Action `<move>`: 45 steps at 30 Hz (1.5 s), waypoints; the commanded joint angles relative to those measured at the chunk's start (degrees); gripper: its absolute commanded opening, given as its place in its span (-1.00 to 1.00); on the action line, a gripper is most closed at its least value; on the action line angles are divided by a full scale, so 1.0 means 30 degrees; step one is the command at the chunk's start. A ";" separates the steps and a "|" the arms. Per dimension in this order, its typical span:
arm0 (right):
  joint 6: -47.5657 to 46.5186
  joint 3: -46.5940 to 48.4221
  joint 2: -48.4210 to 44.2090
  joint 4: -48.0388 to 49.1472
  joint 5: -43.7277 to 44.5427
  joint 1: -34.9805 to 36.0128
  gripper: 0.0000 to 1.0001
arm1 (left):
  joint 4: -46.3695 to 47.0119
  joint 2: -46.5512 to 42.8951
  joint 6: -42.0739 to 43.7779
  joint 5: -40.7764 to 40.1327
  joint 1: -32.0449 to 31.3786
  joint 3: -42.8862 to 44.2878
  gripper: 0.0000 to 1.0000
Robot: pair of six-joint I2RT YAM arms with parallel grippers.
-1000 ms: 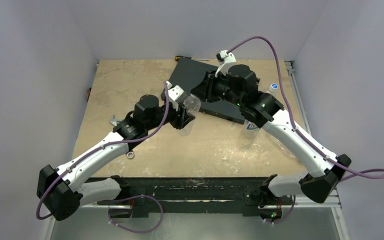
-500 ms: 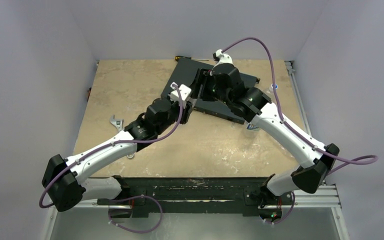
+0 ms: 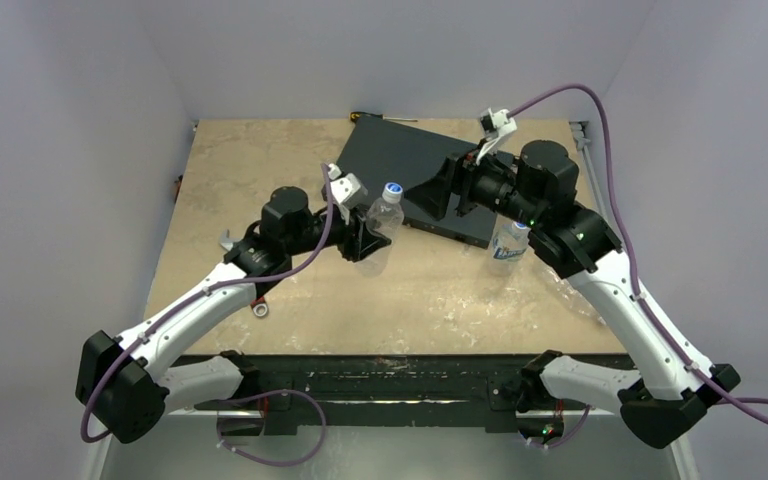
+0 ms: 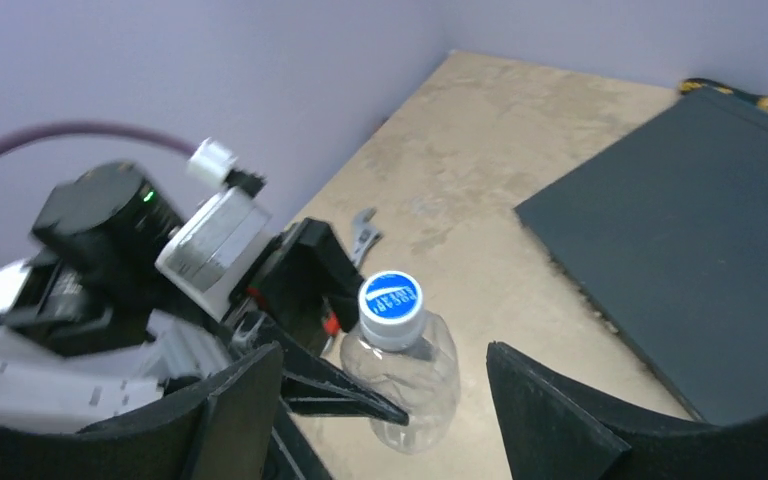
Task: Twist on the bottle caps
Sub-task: Screw the bottle cap onto the plastic bottle.
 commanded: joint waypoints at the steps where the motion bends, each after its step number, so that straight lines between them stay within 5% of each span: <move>1: -0.2785 -0.1149 -0.0243 0.1952 -0.6574 -0.0098 0.54 | 0.0986 -0.0719 -0.1066 0.6964 0.0080 -0.0099 -1.00; 6: -0.2990 -0.1424 -0.0315 0.2629 -0.8068 -0.0095 0.51 | 0.1189 -0.0877 -0.1455 0.9238 0.0089 -0.0277 -1.00; 15: -0.2446 -0.1730 -0.0129 0.3578 -1.0634 -0.0094 0.15 | 0.1552 -0.0454 -0.2069 1.0396 0.0088 -0.0256 -1.00; 30: -0.3244 -0.1554 0.0116 0.2164 -0.9522 -0.0099 0.17 | 0.2337 -0.0278 -0.2531 1.0991 0.0096 -0.0325 -1.00; 35: -0.3272 -0.1431 0.0241 0.2009 -0.9489 -0.0089 -0.12 | 0.2376 -0.0182 -0.2561 1.0834 0.0099 -0.0299 -1.00; 39: -0.3230 -0.1254 0.0419 0.1366 -0.9076 -0.0087 -0.61 | 0.2548 -0.0119 -0.2632 0.9980 0.0100 -0.0232 -1.00; 43: -0.2752 -0.0715 0.0835 0.0084 -0.7459 -0.0068 -1.00 | 0.2069 0.0147 -0.2185 0.6119 0.0099 0.0068 -1.00; 45: -0.2286 -0.0363 0.1087 -0.0685 -0.6356 -0.0014 -1.00 | 0.1890 0.0416 -0.1946 0.3964 0.0069 0.0342 -1.00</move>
